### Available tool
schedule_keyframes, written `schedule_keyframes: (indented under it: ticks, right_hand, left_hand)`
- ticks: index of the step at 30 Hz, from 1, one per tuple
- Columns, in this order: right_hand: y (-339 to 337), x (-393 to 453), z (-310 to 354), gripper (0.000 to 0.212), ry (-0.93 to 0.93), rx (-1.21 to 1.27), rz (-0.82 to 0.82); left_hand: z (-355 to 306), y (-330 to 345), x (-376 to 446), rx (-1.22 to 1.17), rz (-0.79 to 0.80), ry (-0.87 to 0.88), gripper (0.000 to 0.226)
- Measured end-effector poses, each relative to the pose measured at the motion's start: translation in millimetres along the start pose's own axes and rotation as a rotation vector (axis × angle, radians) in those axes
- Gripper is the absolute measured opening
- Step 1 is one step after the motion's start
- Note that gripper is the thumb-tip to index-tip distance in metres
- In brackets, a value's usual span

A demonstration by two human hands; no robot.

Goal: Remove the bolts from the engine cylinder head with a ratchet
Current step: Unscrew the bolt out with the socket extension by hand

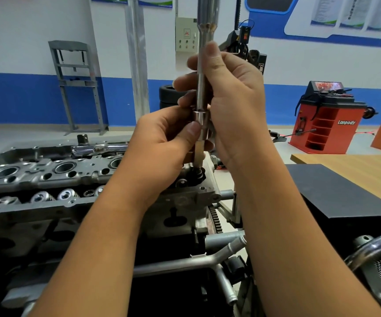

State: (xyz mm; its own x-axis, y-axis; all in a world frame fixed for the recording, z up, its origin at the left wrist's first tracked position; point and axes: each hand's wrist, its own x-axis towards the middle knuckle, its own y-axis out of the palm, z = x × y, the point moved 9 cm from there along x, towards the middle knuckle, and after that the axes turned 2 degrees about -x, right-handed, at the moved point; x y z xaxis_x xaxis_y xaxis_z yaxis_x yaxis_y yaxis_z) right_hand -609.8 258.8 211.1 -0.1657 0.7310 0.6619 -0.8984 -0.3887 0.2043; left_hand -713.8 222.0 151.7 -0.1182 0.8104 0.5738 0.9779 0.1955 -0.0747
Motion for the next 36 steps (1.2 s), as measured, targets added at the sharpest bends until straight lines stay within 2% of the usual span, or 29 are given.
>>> schedule_keyframes:
  ticks: [3,5,10,12,17,22,24,28,31,36]
  right_hand:
    - [-1,-1,3,0.019,-0.015,0.011,-0.003]
    - [-2,-2,5,0.019,-0.045,-0.014,-0.020]
    - [1,-1,4,0.032,-0.043,-0.044,-0.001]
    - [0,-1,2,0.033,-0.021,-0.027,0.001]
    - [-6,-2,7,0.020,-0.066,-0.035,-0.035]
    - [-2,0,5,0.023,-0.073,-0.031,-0.029]
    - [-4,2,2,0.026,-0.051,-0.020,-0.038]
    - [-5,2,2,0.024,-0.029,0.020,-0.023]
    - [-4,-1,3,0.019,-0.055,0.028,-0.027]
    - [-1,0,0,0.030,-0.031,0.013,-0.006]
  left_hand:
    - [-2,-6,-1,0.037,-0.067,0.025,0.016]
    - [-2,-10,-2,0.052,-0.110,0.029,0.028]
    - [1,4,-1,0.006,0.048,-0.031,0.017]
    - [2,1,0,0.030,0.029,-0.026,0.015]
    - [-1,-8,-2,0.097,-0.083,0.022,0.042]
    - [5,4,-2,-0.004,0.054,-0.057,0.020]
    - [5,3,-1,0.002,0.036,-0.061,0.023]
    - [4,-5,-1,0.064,-0.048,-0.049,0.012]
    - [3,-7,-1,0.101,-0.063,-0.047,0.030]
    - [2,13,-2,0.044,0.116,-0.060,0.022]
